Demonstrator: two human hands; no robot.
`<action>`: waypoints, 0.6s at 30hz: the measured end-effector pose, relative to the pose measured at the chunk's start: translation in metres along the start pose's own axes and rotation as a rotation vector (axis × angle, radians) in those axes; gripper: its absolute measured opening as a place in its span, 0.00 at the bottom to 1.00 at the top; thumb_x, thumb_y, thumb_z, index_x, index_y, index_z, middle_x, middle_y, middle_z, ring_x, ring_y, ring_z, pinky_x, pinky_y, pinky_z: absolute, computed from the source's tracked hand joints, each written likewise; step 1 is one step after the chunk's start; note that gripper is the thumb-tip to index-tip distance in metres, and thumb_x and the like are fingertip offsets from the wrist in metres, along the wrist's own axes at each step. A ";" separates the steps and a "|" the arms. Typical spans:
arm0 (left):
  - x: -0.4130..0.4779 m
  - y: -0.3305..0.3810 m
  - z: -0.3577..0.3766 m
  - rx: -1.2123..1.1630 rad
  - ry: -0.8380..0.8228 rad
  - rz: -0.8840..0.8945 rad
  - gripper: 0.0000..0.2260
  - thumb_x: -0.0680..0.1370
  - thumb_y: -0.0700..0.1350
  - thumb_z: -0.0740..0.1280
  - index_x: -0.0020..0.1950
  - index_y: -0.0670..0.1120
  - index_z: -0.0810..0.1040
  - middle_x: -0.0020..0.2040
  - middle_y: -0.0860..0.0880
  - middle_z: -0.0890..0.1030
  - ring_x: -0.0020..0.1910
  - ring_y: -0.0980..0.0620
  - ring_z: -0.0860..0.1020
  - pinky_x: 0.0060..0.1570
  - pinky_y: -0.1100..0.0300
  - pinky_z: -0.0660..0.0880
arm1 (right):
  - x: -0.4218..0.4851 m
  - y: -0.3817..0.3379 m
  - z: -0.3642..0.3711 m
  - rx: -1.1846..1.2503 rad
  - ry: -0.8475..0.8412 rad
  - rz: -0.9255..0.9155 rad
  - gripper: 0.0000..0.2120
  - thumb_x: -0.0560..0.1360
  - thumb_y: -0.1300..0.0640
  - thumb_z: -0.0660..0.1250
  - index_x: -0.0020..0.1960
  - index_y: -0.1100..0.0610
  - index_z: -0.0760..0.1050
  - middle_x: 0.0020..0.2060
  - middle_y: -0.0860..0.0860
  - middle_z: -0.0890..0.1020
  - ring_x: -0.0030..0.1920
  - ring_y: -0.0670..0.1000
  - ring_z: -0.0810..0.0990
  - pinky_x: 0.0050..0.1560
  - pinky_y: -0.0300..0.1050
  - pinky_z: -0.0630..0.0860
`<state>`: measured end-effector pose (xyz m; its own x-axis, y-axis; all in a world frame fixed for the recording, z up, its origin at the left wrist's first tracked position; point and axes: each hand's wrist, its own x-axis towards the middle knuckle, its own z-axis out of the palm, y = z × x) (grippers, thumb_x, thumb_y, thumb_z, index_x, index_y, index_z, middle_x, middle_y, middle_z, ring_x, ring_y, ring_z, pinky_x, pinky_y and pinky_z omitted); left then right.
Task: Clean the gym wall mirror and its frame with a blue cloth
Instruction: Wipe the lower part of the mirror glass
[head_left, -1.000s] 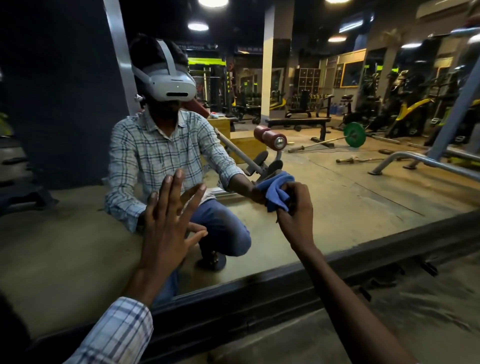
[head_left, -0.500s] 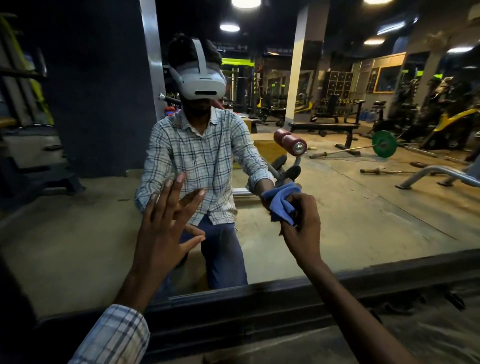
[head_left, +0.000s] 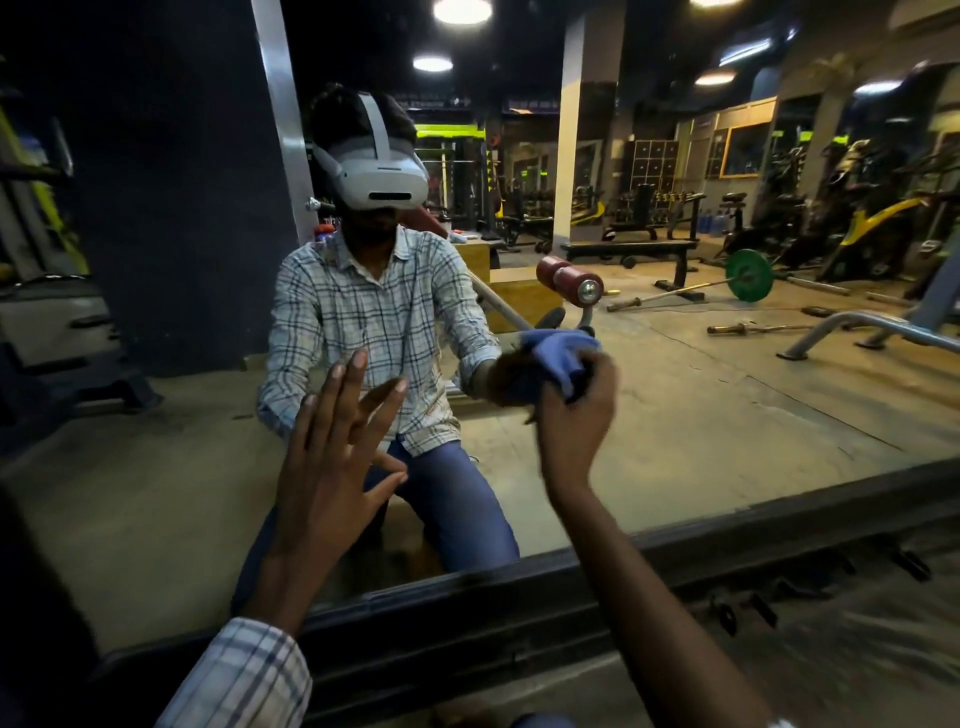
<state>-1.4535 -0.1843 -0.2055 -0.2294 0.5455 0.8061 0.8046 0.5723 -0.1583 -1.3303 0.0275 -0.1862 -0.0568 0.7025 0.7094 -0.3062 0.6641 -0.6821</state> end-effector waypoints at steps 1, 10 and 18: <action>-0.004 -0.005 -0.002 0.014 -0.002 -0.001 0.50 0.68 0.58 0.82 0.84 0.51 0.60 0.85 0.42 0.52 0.84 0.41 0.52 0.77 0.40 0.58 | -0.008 -0.009 0.009 -0.056 -0.148 -0.155 0.12 0.74 0.64 0.69 0.55 0.53 0.74 0.54 0.48 0.77 0.52 0.47 0.78 0.52 0.49 0.80; -0.020 -0.029 -0.008 0.055 -0.025 -0.008 0.51 0.67 0.58 0.82 0.84 0.52 0.59 0.85 0.42 0.49 0.83 0.38 0.53 0.78 0.39 0.54 | 0.060 -0.017 -0.009 -0.110 0.131 -0.055 0.18 0.75 0.64 0.68 0.64 0.59 0.73 0.58 0.47 0.75 0.57 0.42 0.74 0.61 0.48 0.78; -0.020 -0.034 -0.001 0.052 0.005 0.013 0.50 0.67 0.57 0.82 0.83 0.51 0.61 0.85 0.41 0.51 0.83 0.37 0.53 0.77 0.37 0.56 | 0.002 0.055 -0.045 -0.140 0.020 -0.010 0.17 0.73 0.65 0.67 0.60 0.54 0.72 0.56 0.53 0.75 0.54 0.54 0.78 0.53 0.63 0.78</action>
<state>-1.4753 -0.2150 -0.2157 -0.2168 0.5500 0.8065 0.7776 0.5968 -0.1980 -1.3044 0.0777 -0.2303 -0.0348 0.6998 0.7135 -0.1707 0.6993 -0.6942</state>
